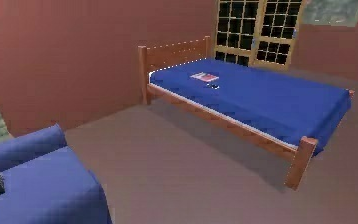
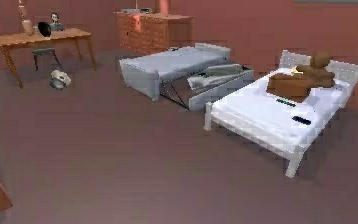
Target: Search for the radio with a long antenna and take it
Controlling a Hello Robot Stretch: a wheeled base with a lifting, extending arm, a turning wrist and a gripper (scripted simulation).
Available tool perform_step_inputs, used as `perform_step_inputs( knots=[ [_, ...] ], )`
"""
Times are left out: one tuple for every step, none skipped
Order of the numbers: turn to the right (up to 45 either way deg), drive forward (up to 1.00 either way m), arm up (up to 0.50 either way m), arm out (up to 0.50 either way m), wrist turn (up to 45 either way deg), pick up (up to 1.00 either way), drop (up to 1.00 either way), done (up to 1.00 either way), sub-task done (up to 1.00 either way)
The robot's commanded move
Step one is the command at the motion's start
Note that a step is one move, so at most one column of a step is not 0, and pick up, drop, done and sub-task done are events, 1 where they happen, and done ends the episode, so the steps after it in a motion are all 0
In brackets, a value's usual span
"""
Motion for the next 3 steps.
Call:
perform_step_inputs(
  knots=[
    [-36.0, 0.00, 0.00, 0.00, 0.0, 0.00, 0.00, 0.00, 0.00],
    [0.0, 0.30, 0.00, 0.00, 0.0, 0.00, 0.00, 0.00, 0.00],
    [-45.0, 0.00, 0.00, 0.00, 0.0, 0.00, 0.00, 0.00, 0.00]
  ],
)
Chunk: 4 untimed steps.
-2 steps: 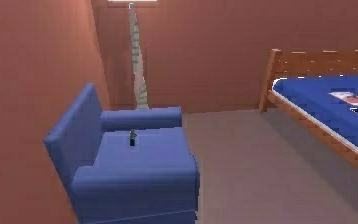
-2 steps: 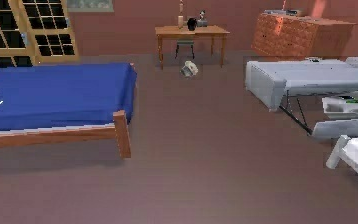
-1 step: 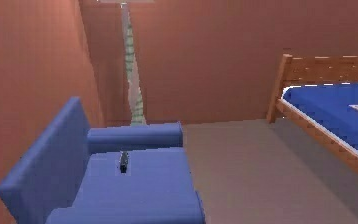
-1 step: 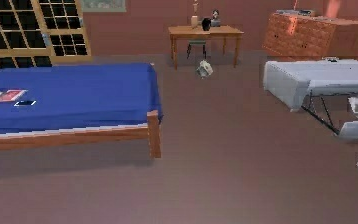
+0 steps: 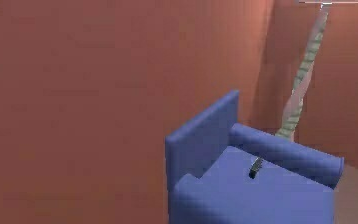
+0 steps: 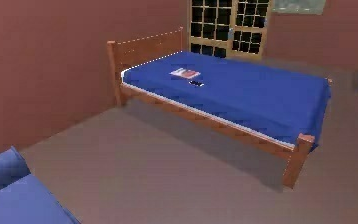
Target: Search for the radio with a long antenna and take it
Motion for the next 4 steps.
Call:
perform_step_inputs(
  knots=[
    [-45.0, 0.00, 0.00, 0.00, 0.0, 0.00, 0.00, 0.00, 0.00],
    [-18.0, 0.00, 0.00, 0.00, 0.0, 0.00, 0.00, 0.00, 0.00],
    [45.0, 0.00, 0.00, 0.00, 0.0, 0.00, 0.00, 0.00, 0.00],
    [45.0, 0.00, 0.00, 0.00, 0.0, 0.00, 0.00, 0.00, 0.00]
  ],
)
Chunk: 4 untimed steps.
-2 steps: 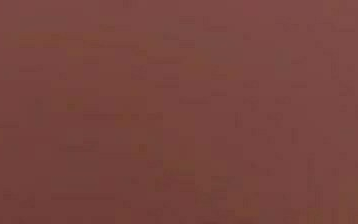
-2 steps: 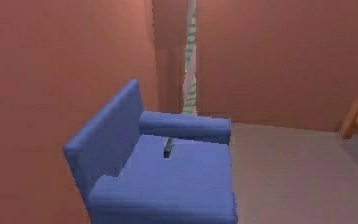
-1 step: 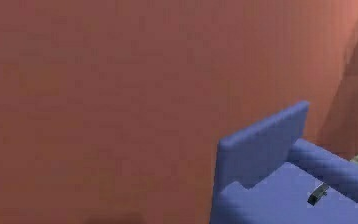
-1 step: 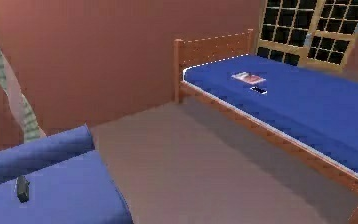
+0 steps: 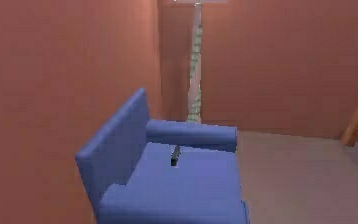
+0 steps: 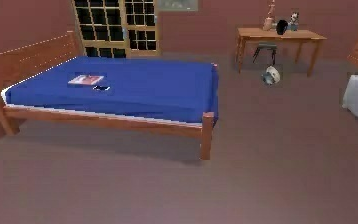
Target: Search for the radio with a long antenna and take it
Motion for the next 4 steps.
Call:
perform_step_inputs(
  knots=[
    [45.0, 0.00, 0.00, 0.00, 0.0, 0.00, 0.00, 0.00, 0.00],
    [9.0, 0.00, 0.00, 0.00, 0.0, 0.00, 0.00, 0.00, 0.00],
    [0.0, 0.65, 0.00, 0.00, 0.0, 0.00, 0.00, 0.00, 0.00],
    [-39.0, 0.00, 0.00, 0.00, 0.0, 0.00, 0.00, 0.00, 0.00]
  ],
)
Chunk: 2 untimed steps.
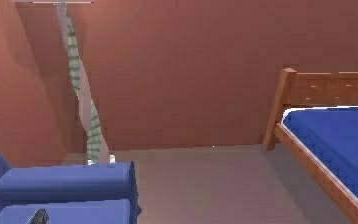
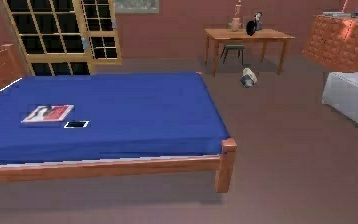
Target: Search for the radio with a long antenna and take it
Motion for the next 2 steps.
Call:
perform_step_inputs(
  knots=[
    [0.0, 0.25, 0.00, 0.00, 0.0, 0.00, 0.00, 0.00, 0.00],
    [-45.0, 0.00, 0.00, 0.00, 0.0, 0.00, 0.00, 0.00, 0.00]
  ],
)
